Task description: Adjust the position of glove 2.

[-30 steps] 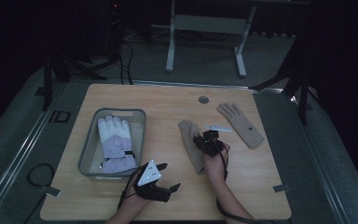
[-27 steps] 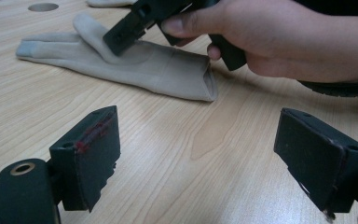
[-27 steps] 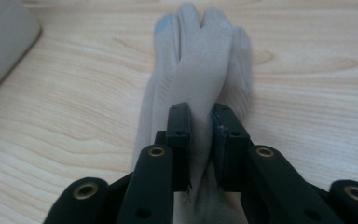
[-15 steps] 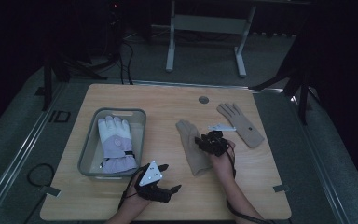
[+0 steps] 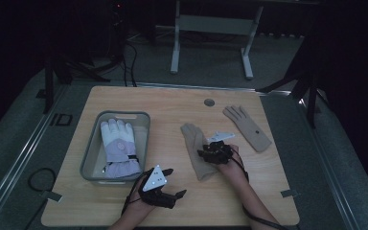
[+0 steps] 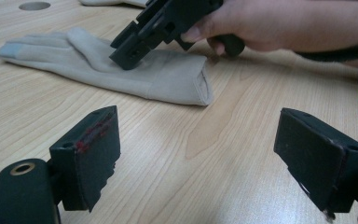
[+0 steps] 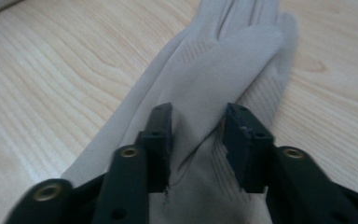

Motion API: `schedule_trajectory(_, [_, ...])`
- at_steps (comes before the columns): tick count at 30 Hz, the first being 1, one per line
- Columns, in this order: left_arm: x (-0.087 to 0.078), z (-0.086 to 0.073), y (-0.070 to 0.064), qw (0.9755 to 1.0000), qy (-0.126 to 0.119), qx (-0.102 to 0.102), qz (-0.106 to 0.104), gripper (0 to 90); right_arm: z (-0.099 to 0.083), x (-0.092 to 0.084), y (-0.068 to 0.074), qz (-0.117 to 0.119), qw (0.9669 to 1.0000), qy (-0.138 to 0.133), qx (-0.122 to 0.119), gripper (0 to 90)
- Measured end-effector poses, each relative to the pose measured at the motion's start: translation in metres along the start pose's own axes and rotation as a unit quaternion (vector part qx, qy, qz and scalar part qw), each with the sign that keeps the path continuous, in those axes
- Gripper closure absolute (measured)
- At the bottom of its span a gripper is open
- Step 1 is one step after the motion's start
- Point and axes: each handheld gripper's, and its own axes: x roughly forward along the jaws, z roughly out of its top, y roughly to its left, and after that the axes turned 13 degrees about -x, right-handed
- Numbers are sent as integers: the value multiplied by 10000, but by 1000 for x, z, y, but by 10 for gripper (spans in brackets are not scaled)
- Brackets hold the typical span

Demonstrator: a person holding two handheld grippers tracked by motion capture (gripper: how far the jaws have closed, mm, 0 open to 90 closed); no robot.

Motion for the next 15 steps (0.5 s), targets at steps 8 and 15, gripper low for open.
schedule_trajectory(8, [0,0,0,10000,-1,5,2,143,7,-7,12,-661,9960,-206,571,847])
schedule_trajectory(15, [0,1,0,10000,-9,7,10,144,20,-20,26,-860,9844,-290,1510,846])
